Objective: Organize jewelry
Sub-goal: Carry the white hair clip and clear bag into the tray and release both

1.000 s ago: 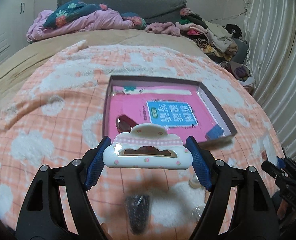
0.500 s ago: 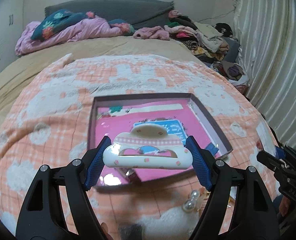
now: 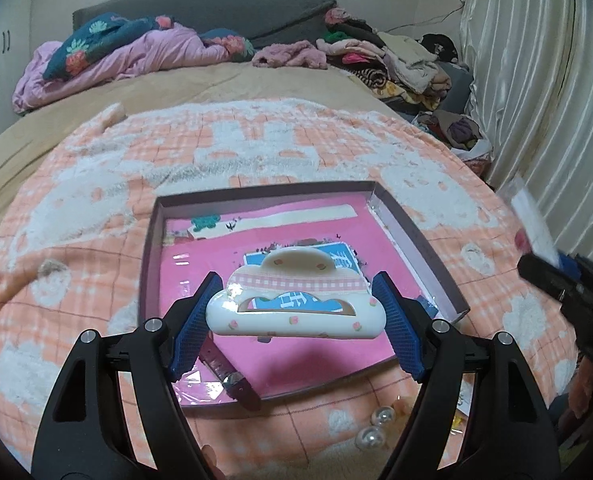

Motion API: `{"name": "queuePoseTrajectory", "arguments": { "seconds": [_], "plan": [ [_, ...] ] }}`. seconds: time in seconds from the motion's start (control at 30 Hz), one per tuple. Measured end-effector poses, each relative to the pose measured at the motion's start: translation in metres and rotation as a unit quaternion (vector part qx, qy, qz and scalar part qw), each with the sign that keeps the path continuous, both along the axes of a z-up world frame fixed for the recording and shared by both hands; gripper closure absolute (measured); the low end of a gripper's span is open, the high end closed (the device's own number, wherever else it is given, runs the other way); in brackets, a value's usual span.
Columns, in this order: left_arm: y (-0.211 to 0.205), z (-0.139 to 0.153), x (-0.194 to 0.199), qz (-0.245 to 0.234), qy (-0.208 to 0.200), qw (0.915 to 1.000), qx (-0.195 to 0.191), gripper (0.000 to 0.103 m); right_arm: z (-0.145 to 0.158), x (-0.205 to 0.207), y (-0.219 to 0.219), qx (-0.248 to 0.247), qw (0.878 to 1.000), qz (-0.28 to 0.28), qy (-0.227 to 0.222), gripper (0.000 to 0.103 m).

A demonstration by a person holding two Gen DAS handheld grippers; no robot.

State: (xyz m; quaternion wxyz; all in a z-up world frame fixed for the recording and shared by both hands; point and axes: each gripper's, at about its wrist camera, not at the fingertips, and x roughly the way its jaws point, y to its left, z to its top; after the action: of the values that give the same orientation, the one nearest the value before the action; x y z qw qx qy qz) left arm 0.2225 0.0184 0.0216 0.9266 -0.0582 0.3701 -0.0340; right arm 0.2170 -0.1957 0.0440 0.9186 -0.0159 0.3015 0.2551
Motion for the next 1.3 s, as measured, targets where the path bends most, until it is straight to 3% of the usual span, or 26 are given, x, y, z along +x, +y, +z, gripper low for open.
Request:
{"name": "queuePoseTrajectory", "arguments": {
  "seconds": [0.43, 0.73, 0.97, 1.3],
  "plan": [
    [-0.007, -0.038, 0.016, -0.017, 0.043, 0.9989, 0.009, 0.034, -0.013, 0.045, 0.015, -0.017, 1.0, 0.005, 0.022, 0.066],
    [-0.01, -0.058, 0.021, -0.025, 0.071, 0.997, 0.017, 0.034, -0.059, 0.07, 0.02, -0.04, 0.996, 0.0, 0.08, 0.066],
    [-0.01, -0.062, 0.019, -0.022, 0.077, 0.9965, 0.022, 0.034, -0.083, 0.078, 0.019, -0.042, 0.994, -0.007, 0.102, 0.066],
    [-0.006, -0.053, 0.014, -0.015, 0.068, 0.9974, 0.018, 0.025, -0.085, 0.075, 0.019, -0.039, 0.995, -0.014, 0.096, 0.064]
  ]
}}
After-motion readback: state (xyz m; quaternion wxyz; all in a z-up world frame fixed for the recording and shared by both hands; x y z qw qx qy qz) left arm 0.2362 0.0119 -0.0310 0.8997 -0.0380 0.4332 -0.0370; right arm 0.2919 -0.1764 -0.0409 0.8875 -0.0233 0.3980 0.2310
